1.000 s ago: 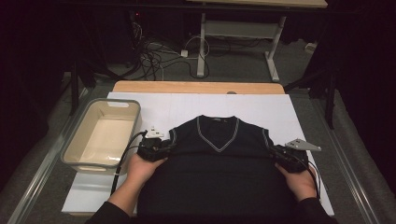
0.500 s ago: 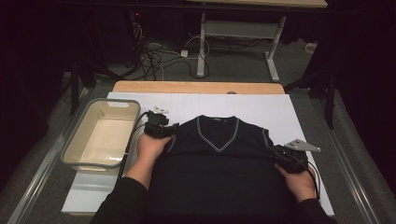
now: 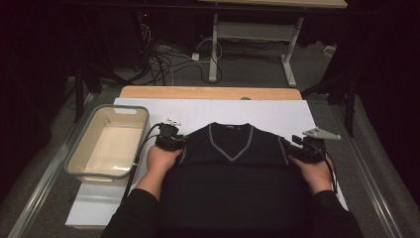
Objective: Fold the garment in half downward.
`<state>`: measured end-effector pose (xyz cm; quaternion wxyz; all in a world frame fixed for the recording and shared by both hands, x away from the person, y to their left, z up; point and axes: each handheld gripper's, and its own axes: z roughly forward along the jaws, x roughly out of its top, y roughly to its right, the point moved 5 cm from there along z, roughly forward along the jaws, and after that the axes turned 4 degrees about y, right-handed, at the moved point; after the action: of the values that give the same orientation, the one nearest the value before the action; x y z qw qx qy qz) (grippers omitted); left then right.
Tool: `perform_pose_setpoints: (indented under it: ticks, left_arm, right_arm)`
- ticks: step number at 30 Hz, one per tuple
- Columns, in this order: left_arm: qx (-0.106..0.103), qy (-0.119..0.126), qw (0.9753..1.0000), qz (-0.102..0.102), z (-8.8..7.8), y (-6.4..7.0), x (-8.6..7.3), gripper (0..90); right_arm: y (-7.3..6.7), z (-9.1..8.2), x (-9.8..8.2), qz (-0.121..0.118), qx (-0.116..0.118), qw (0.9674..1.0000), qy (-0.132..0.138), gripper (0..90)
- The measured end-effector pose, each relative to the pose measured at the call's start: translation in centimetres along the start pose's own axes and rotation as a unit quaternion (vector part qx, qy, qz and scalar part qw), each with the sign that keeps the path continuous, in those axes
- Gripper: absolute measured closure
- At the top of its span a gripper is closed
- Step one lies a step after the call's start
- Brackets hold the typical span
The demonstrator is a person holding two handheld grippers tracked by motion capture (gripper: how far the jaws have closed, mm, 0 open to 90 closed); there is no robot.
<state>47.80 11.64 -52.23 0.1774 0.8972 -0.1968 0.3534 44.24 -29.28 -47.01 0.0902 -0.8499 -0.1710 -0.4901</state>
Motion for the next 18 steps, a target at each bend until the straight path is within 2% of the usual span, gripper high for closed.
perform_pose_setpoints:
  ticks: [2,5,9,11,13,15,18]
  left_arm:
    - [-0.001,0.006,1.0,0.005,0.0,0.0,-0.1,72.1]
    - [-0.003,0.011,0.9999,0.009,0.0,0.0,-0.2,73.1]
    - [-0.004,0.015,0.9998,0.011,0.0,0.0,-0.3,73.7]
    - [-0.003,0.015,0.9998,0.013,0.0,0.1,-0.3,73.9]
    - [0.001,0.018,0.9997,0.016,0.0,0.1,-0.3,74.7]
    - [0.004,0.019,0.9997,0.017,0.0,0.2,-0.3,74.9]
    - [0.007,0.018,0.9997,0.018,-0.1,0.3,-0.3,75.1]
  right_arm:
    - [0.5,1.7,0.4,0.007,-0.014,0.9997,-0.017,59.5]
    - [0.9,3.8,0.1,0.01,-0.03,0.9984,-0.046,59.7]
    - [1.1,5.6,-0.8,0.025,-0.033,0.9965,-0.073,54.2]
    - [1.2,5.9,-1.0,0.035,-0.025,0.9961,-0.077,51.9]
    - [1.2,6.0,-1.2,0.046,-0.012,0.9957,-0.08,58.8]
    - [1.0,5.9,-1.2,0.045,-0.002,0.9957,-0.082,64.9]
    - [0.8,5.9,-1.2,0.048,0.023,0.9952,-0.082,79.4]
